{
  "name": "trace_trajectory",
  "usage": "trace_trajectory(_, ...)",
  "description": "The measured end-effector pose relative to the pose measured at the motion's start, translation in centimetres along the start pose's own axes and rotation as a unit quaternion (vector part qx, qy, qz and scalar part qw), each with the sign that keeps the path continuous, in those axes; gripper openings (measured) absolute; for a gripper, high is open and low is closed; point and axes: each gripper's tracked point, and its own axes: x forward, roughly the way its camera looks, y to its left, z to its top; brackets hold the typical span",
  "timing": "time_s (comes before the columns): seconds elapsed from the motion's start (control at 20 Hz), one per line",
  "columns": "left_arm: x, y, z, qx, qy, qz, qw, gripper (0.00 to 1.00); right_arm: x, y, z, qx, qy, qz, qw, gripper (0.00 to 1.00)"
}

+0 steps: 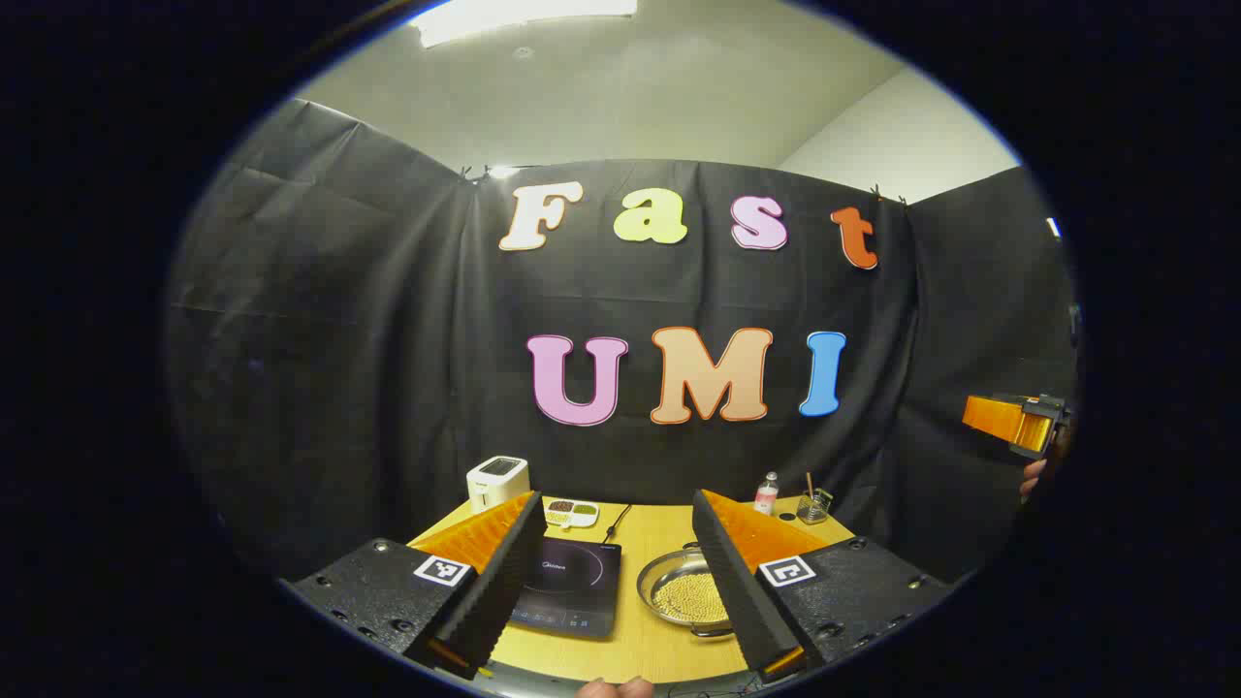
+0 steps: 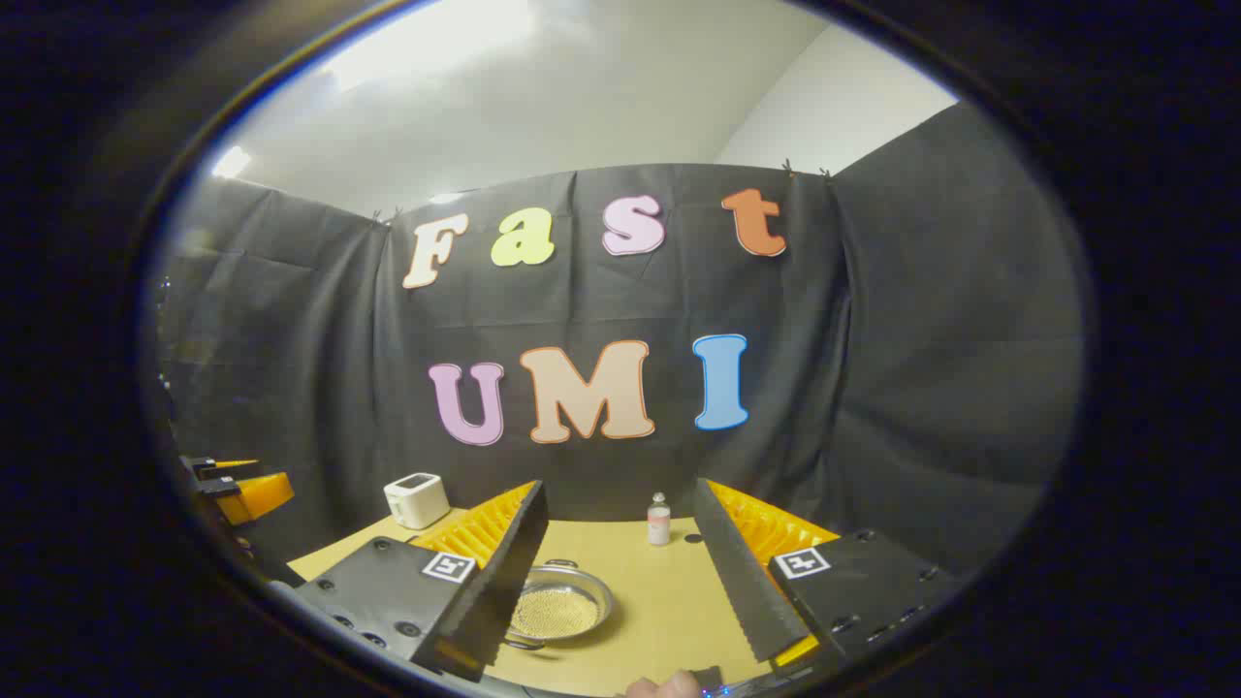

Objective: First push the handle of the pot to place it horizontally, then grasp the pot with both hands and set it on the induction cooktop.

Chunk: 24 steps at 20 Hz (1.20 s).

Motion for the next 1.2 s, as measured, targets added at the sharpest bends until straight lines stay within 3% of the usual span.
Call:
trace_trajectory(0.1,-0.1,0.6,-0.4,0.004,0.005,-0.001,1.000,0.93,0.4,0.9,-0.1,0.010,0.005,0.003,1.000,0.92)
trace_trajectory(0.15,-0.1,1.0,-0.3,0.005,0.005,0.001,1.000,0.88,0.4,1.3,-0.1,0.011,0.005,0.005,1.000,0.92)
trace_trajectory(0.25,0.1,1.4,-0.2,0.008,0.003,0.002,1.000,0.88,0.7,2.1,-0.1,0.007,0.006,0.011,1.000,0.92)
trace_trajectory(0.3,0.2,1.6,-0.3,0.009,0.003,0.002,1.000,0.93,1.0,2.6,-0.3,0.003,0.008,0.013,1.000,0.92)
trace_trajectory(0.45,0.4,1.7,-0.3,0.009,0.004,0.000,1.000,0.93,1.2,3.3,-0.7,-0.001,0.014,0.018,1.000,0.92)
trace_trajectory(0.5,0.5,1.7,-0.4,0.009,0.005,-0.001,1.000,0.88,1.3,3.3,-0.7,-0.001,0.016,0.018,1.000,0.92)
trace_trajectory(0.55,0.6,1.7,-0.4,0.008,0.006,-0.003,1.000,0.93,1.4,3.4,-0.8,-0.001,0.018,0.018,1.000,0.92)
trace_trajectory(0.65,0.8,1.7,-0.5,0.005,0.007,-0.004,1.000,0.88,1.6,3.6,-0.9,-0.003,0.022,0.019,1.000,0.92)
trace_trajectory(1.2,2.1,4.2,-1.8,-0.008,0.017,0.004,1.000,0.88,3.8,7.2,-4.0,-0.008,0.060,0.034,0.998,0.91)
